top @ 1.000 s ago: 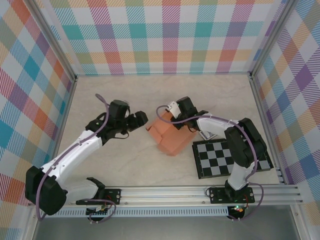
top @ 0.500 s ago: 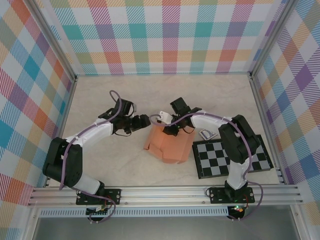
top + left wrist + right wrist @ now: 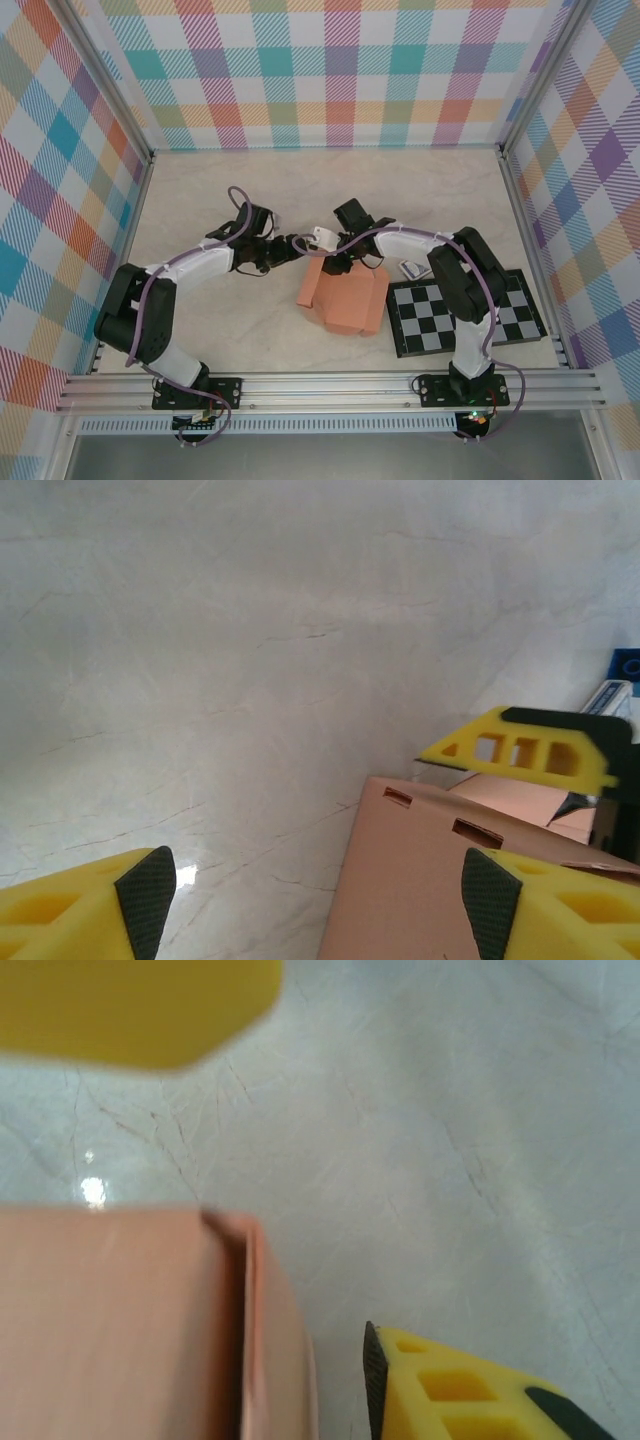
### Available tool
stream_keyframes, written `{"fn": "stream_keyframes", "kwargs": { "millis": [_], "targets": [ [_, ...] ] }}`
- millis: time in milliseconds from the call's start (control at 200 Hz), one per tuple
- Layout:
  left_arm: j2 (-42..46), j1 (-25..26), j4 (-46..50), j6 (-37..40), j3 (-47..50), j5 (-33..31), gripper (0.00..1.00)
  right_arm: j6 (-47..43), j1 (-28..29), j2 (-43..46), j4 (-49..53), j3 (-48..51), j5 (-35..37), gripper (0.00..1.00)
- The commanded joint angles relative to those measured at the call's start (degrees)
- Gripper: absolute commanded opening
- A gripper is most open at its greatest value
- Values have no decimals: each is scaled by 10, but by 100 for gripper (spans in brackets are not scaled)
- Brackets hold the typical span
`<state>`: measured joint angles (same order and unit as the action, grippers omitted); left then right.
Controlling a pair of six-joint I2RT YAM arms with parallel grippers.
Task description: Fold the paper box
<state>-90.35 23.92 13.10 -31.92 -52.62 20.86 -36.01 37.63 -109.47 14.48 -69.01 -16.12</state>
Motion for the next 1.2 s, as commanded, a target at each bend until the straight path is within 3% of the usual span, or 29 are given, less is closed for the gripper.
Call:
{"fn": "stream_keyframes", "kwargs": {
  "millis": [0,125,335,675,790,940,1195],
  "targets": [
    [-16,7,-8,-4,8,-3,77,7,6,3,-34,2,-10,32],
    [-20,8,-7,-1,6,-8,77,8,8,6,-43,8,-5,35],
    [-1,-18,-9,8,5,15,78,-30,4,23,2,14,-44,54],
    [39,-14,45,48,-33,55,80,-5,-53,103,-92,116,-151,62],
    [41,-10,57,61,-41,62,80,17,-58,106,-143,142,-144,62],
    [26,4,65,76,-50,59,81,79,-66,106,-297,196,-165,60],
    [-2,24,75,98,-73,66,82,113,-60,81,-406,208,-163,51]
  ]
}}
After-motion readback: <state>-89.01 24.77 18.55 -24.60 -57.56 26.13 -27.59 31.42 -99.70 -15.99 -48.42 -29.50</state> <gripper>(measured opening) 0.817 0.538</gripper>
